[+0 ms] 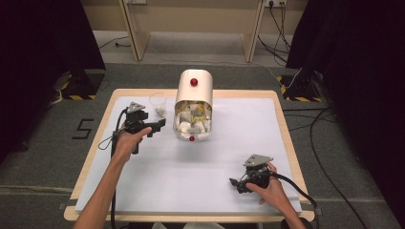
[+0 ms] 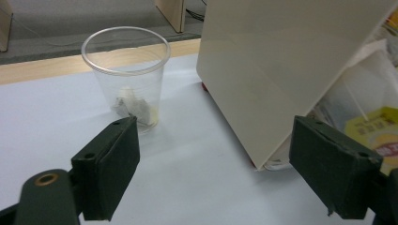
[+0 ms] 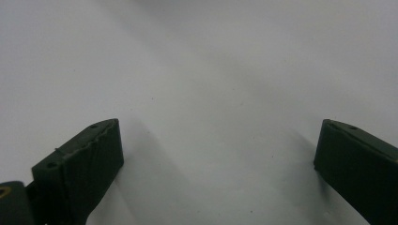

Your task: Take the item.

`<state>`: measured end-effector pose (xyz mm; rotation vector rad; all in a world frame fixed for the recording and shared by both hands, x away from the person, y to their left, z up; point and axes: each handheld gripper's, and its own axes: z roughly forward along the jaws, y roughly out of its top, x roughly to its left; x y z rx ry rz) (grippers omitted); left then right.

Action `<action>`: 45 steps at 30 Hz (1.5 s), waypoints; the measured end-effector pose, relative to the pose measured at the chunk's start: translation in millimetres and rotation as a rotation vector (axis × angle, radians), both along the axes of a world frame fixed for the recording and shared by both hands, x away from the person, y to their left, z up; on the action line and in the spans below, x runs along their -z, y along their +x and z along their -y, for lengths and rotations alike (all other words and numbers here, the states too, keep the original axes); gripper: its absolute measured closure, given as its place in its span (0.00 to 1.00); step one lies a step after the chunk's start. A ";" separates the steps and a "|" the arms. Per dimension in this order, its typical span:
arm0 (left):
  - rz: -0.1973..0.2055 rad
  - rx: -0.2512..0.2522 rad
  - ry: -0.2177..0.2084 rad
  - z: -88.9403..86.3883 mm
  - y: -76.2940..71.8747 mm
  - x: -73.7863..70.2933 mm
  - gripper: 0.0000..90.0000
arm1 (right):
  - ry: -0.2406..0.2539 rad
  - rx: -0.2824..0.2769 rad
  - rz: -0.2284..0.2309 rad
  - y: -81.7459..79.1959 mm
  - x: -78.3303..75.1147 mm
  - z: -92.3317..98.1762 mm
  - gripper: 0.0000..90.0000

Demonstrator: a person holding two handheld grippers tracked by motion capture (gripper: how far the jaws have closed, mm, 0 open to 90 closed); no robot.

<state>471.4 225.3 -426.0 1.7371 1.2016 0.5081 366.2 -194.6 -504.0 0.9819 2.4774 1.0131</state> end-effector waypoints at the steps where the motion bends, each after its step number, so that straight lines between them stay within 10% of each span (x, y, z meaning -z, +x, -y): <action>1: 0.001 0.001 0.002 0.5 -1.8 0.7 0.18 | 0.000 0.000 0.000 0.0 0.0 0.0 0.03; 45: 0.018 0.060 0.037 14.5 -53.5 30.1 0.18 | 0.000 -0.001 0.000 0.0 0.0 0.0 0.02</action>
